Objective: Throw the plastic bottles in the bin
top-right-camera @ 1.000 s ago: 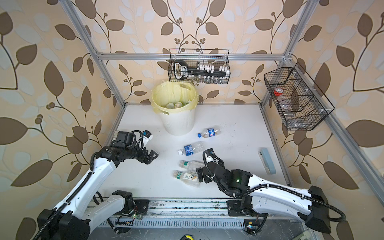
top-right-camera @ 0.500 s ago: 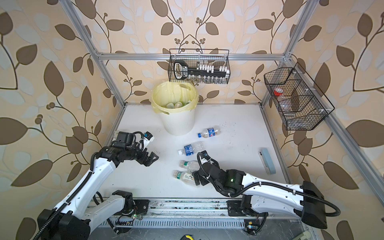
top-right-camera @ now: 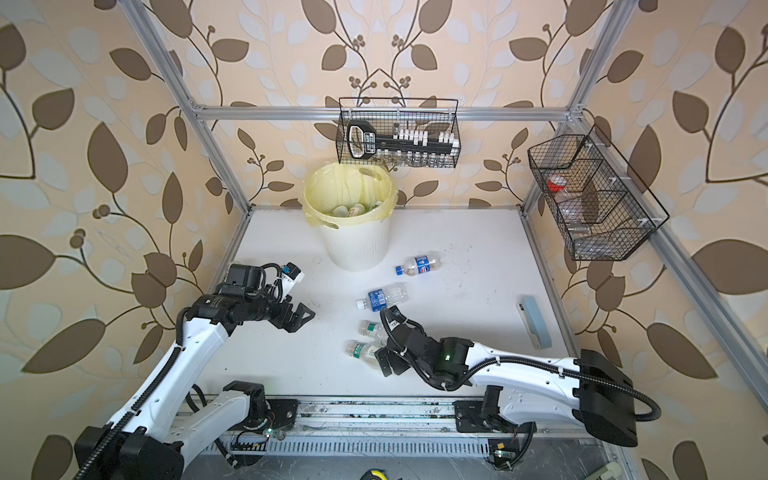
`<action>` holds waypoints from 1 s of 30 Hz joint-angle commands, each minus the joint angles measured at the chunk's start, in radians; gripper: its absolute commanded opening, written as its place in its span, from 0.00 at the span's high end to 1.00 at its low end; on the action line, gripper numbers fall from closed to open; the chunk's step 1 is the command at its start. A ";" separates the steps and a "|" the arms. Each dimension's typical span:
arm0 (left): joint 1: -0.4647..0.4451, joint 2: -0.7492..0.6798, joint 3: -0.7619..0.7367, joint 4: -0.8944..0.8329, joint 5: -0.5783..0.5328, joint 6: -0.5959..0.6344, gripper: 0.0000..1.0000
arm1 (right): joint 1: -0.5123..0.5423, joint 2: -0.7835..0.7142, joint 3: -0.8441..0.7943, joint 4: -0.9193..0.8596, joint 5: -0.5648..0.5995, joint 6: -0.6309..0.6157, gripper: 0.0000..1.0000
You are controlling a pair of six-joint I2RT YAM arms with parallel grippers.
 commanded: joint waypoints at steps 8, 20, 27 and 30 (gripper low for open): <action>0.027 0.000 0.006 -0.023 0.042 0.018 0.01 | 0.008 0.073 -0.001 0.074 -0.065 -0.023 0.00; 0.048 -0.001 0.007 -0.029 0.059 0.020 0.01 | 0.034 0.116 -0.001 0.109 -0.067 -0.013 0.00; 0.059 -0.003 0.013 -0.037 0.072 0.020 0.01 | 0.048 0.158 0.002 0.121 -0.086 -0.010 0.00; 0.066 -0.001 0.010 -0.037 0.073 0.020 0.01 | 0.051 0.176 0.002 0.123 -0.083 -0.011 0.01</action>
